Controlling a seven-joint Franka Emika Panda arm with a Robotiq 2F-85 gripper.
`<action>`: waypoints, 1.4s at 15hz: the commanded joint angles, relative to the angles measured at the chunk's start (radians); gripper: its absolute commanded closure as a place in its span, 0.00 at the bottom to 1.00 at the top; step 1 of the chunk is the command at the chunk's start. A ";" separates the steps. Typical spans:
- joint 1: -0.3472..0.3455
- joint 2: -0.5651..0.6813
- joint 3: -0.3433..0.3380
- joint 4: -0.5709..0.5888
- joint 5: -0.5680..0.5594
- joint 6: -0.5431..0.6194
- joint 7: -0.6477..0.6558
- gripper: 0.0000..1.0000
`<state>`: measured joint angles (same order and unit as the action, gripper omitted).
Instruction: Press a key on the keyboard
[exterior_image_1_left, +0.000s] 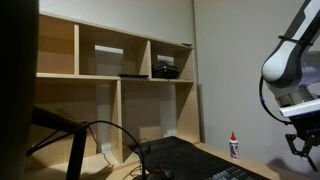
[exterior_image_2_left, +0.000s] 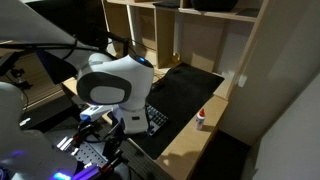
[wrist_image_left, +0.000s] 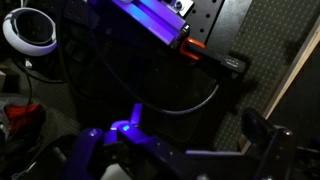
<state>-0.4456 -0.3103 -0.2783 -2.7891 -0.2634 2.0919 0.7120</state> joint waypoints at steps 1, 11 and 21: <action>-0.010 -0.001 0.012 0.001 0.004 -0.001 -0.002 0.00; -0.353 0.000 -0.200 0.043 -0.054 0.083 -0.177 0.00; -0.304 -0.154 -0.101 0.002 0.090 0.099 -0.291 0.00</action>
<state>-0.7834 -0.3944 -0.4338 -2.7890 -0.2751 2.1778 0.4967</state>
